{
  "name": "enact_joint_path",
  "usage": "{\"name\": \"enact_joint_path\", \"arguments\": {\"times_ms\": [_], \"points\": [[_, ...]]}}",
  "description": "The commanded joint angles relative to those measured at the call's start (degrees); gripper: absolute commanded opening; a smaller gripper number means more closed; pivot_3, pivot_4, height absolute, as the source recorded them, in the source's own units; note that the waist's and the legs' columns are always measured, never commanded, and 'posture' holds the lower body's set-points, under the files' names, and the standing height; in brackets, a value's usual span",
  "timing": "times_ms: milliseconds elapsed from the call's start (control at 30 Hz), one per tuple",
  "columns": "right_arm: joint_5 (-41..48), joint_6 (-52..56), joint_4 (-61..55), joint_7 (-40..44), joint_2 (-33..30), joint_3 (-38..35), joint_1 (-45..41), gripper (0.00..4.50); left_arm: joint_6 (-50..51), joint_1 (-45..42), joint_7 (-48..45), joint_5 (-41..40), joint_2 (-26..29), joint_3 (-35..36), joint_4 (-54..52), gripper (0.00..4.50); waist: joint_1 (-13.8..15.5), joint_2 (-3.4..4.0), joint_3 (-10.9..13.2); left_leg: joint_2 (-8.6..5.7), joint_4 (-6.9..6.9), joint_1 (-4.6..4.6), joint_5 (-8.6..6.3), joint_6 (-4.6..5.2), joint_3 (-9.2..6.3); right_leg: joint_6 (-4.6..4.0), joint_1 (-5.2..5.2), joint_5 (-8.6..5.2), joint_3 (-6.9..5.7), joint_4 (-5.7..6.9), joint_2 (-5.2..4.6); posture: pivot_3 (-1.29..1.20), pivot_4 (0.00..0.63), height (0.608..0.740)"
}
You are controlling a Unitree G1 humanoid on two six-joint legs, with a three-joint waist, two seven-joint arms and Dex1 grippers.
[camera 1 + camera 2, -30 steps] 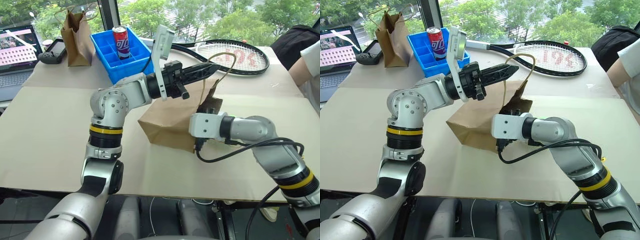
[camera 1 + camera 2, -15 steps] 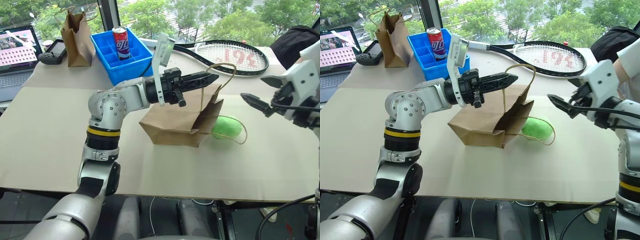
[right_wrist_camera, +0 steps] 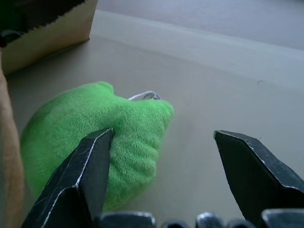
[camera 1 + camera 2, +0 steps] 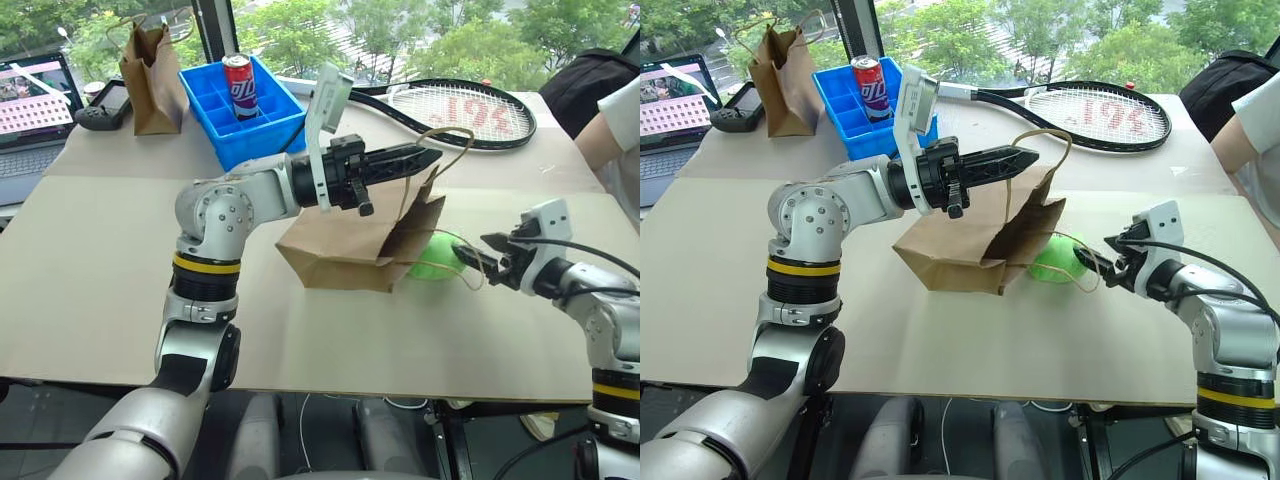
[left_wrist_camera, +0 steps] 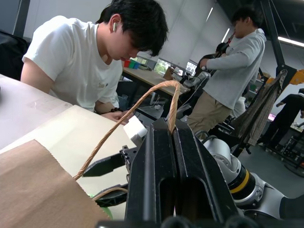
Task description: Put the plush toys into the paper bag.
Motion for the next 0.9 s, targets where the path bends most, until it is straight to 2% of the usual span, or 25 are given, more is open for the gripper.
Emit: {"name": "enact_joint_path", "arguments": {"times_ms": [33, 267, 400, 700, 833, 900], "points": [[2.32, 2.62, -1.81, -0.07, 0.88, 1.1, 0.82, 2.34, -0.01, -0.36, -0.12, -1.3, -0.19, 0.23, -2.14, 0.0, -0.06, 0.0, 0.0, 0.0, 0.0, 0.0, 0.0, 0.0, 0.0, 0.0, 0.0, 0.0, 0.0, 0.01, 0.0, 0.0, 0.15, 0.656], [6.76, 5.35, -2.22, -1.08, 3.31, -1.17, 0.92, 0.01, -0.44, -0.57, -0.16, -0.86, -0.33, 0.04, -1.78, 0.0, -0.21, 0.0, 0.0, 0.01, -0.01, 0.05, 0.0, 0.0, -0.01, 0.0, 0.02, 0.0, 0.0, 0.02, 0.02, 0.0, 0.15, 0.656], [7.44, 5.19, -2.0, -1.29, 0.65, -4.28, 0.84, 0.01, -0.7, -0.58, -0.32, -0.63, -0.44, -0.25, -1.76, 0.0, -0.14, 0.0, 0.0, 0.01, -0.01, 0.04, 0.0, 0.0, -0.01, 0.0, 0.02, 0.0, 0.0, 0.01, 0.02, 0.0, 0.15, 0.656], [2.99, -0.56, -1.67, -4.33, -11.27, -12.3, -1.84, 0.01, -1.0, -0.74, -0.8, -0.92, -0.96, -0.2, -1.33, 0.0, 0.14, 0.02, 0.01, -0.02, -0.02, 0.02, 0.0, 0.0, 0.03, 0.01, -0.01, 0.0, 0.03, -0.01, 0.0, 0.0, 0.15, 0.656], [5.59, 0.35, -4.76, -4.15, -12.33, -13.77, -3.97, 0.01, -1.06, -0.88, -0.98, -0.79, -1.08, -0.17, -1.04, 0.0, -0.2, 0.02, 0.01, 0.0, -0.03, 0.04, 0.0, 0.0, 0.02, 0.01, -0.01, 0.0, 0.03, 0.0, 0.01, 0.0, 0.15, 0.656], [9.08, 3.89, -10.56, -3.44, -13.16, -13.87, -4.85, 0.01, -1.19, -1.03, -1.31, -0.41, -0.78, -0.36, -0.72, 0.0, -0.19, 0.03, 0.02, 0.0, -0.03, 0.04, 0.0, 0.01, 0.03, 0.01, -0.01, 0.0, 0.04, 0.01, 0.01, 0.0, 0.15, 0.656]]}}
